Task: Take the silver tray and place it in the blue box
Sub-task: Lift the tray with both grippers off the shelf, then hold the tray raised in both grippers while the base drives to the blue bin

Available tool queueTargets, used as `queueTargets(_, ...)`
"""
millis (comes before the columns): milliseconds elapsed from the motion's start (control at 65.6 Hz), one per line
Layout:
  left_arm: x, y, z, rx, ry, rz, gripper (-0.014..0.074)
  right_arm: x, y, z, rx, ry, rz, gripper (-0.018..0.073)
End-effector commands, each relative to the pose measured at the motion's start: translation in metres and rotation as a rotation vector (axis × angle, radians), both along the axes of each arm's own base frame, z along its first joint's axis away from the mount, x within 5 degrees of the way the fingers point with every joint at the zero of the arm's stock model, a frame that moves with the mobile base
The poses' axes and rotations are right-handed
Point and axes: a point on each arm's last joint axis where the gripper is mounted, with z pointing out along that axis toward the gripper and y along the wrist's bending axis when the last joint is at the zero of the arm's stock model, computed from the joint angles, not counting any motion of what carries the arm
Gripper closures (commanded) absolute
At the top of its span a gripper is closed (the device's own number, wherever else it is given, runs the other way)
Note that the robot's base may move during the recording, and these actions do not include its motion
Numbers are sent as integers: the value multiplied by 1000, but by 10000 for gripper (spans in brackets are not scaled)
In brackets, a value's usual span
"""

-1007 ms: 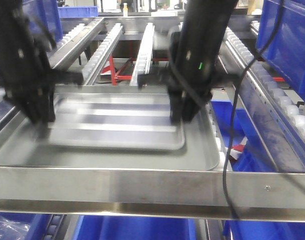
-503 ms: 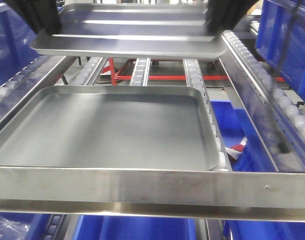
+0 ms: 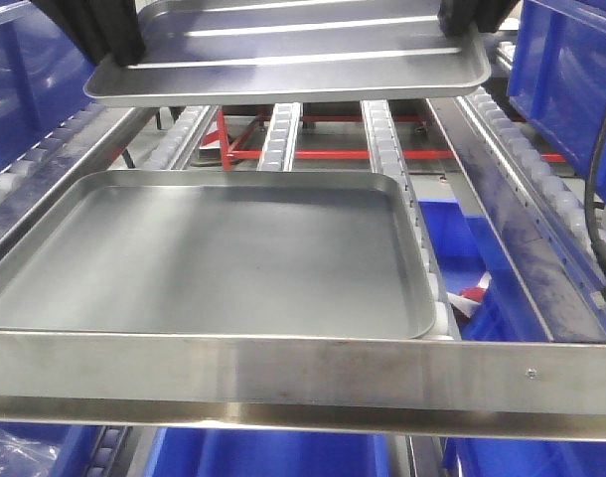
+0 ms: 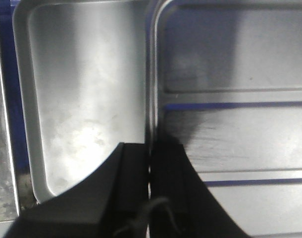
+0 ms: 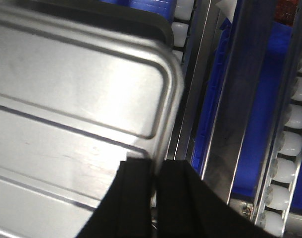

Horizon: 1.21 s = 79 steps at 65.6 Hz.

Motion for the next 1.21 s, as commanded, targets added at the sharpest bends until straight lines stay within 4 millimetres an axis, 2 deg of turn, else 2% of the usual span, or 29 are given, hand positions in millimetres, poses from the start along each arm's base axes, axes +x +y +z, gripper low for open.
queueTargets(0, -9, 1, 28, -43, -101, -30, 694, -6, -5, 27, 24, -127, 26, 501)
queueTargets(1190, -9, 1, 28, -43, -101, -30, 694, -6, -5, 27, 24, -127, 26, 501)
